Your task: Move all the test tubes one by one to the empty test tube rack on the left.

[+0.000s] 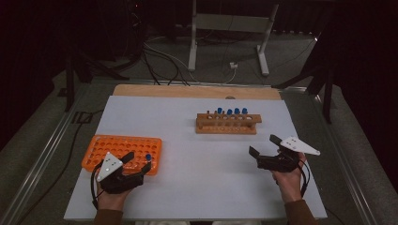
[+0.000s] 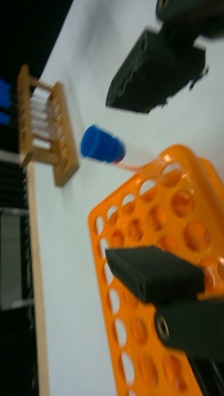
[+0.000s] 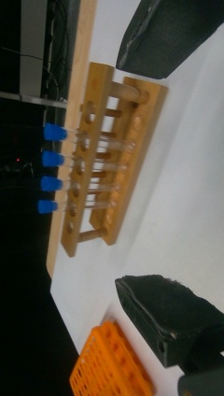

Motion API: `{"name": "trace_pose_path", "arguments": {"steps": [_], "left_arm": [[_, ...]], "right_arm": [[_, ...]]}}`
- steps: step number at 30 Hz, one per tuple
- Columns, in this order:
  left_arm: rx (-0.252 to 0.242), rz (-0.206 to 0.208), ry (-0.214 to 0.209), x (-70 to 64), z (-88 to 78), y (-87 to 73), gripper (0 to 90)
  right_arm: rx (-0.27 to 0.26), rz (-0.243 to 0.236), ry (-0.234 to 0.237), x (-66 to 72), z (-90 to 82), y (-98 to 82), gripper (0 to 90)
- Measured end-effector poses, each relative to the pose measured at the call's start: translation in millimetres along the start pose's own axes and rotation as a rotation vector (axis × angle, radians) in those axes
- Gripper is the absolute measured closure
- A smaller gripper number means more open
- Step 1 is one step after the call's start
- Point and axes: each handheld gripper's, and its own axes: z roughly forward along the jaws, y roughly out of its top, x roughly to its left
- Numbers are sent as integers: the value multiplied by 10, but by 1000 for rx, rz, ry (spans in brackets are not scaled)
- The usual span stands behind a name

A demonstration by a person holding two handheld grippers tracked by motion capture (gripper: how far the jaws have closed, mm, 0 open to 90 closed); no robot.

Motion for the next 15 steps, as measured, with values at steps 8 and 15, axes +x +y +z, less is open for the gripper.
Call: {"name": "trace_pose_path", "arguments": {"steps": [8,15], "left_arm": [[-40,-34,101,53,-84,5,14],[-36,-51,139,115,-96,-28,8]], "right_arm": [[-4,-46,-31,-32,129,301,2],[12,-48,-58,-114,342,474,53]]}}
